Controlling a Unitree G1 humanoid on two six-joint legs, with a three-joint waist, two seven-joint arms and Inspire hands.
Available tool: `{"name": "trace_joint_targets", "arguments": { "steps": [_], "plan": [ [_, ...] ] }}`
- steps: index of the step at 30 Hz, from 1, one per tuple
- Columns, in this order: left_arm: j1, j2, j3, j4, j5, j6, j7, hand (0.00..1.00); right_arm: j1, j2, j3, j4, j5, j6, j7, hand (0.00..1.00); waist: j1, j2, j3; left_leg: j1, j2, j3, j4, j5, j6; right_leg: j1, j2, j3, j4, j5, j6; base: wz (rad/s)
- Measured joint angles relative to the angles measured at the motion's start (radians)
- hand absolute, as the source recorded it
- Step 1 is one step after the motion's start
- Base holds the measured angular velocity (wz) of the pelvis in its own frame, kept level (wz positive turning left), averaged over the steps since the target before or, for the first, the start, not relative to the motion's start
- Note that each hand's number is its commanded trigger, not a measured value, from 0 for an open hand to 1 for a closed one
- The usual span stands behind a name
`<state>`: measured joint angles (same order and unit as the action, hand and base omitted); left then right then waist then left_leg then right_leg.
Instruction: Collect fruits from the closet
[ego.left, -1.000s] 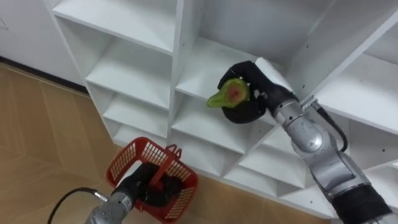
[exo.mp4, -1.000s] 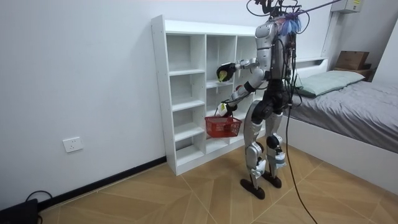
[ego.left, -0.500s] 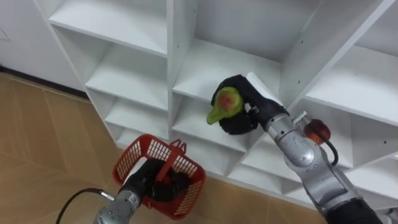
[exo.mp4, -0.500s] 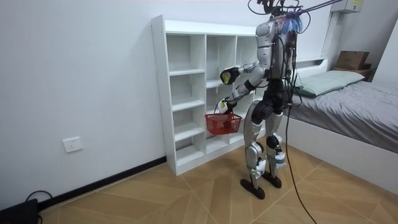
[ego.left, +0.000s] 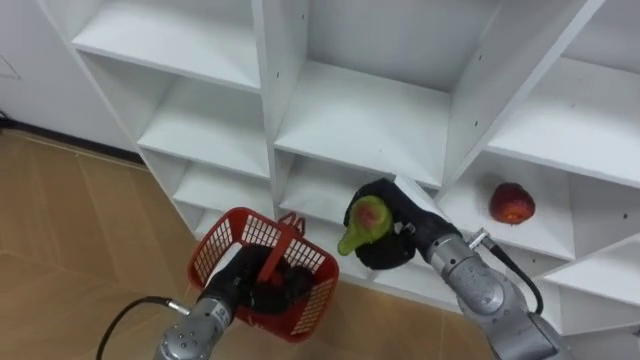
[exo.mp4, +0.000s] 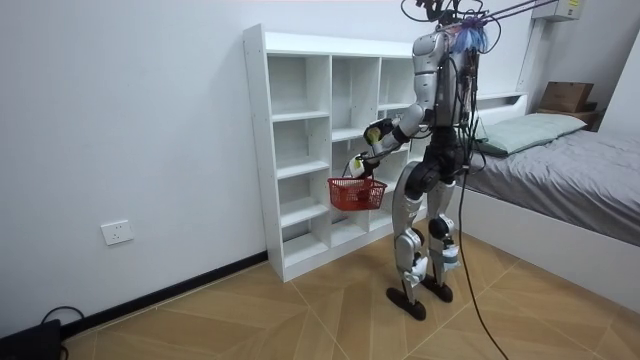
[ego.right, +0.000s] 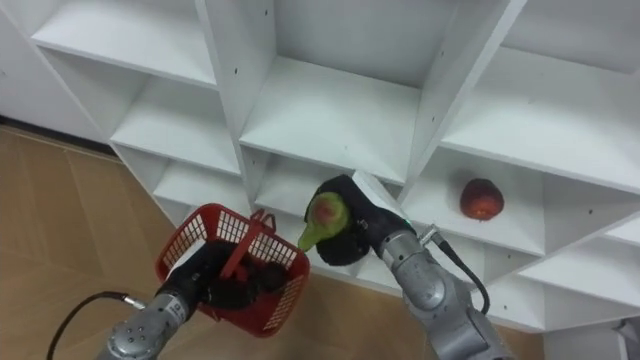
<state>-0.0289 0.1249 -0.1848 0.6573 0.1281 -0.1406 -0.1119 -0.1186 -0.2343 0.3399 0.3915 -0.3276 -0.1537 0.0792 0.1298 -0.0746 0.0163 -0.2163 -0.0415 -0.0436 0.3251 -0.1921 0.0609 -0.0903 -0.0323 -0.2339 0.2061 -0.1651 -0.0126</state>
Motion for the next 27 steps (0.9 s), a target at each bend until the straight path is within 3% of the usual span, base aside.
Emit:
{"name": "trace_joint_targets", "arguments": {
  "steps": [10, 27],
  "plan": [
    [-0.007, 0.004, -0.02, -0.032, -0.052, -0.021, -0.013, 1.0, 0.001, 0.001, 0.014, 0.083, -0.028, -0.003, 0.012, 1.0, -0.015, 0.004, 0.0027, -0.002, -0.001, 0.002, 0.0, 0.0, 0.0, -0.002, 0.001, 0.007, 0.0, 0.0, 0.0, -0.01],
    [-0.007, 0.003, -0.065, -0.094, -0.079, -0.024, -0.013, 1.0, 0.009, -0.001, 0.032, 0.156, -0.07, -0.008, -0.029, 1.0, -0.014, 0.008, 0.0016, -0.019, 0.007, 0.014, -0.009, 0.0, 0.0, -0.036, 0.005, 0.014, 0.014, 0.001, -0.001, -0.03]
  ]
}}
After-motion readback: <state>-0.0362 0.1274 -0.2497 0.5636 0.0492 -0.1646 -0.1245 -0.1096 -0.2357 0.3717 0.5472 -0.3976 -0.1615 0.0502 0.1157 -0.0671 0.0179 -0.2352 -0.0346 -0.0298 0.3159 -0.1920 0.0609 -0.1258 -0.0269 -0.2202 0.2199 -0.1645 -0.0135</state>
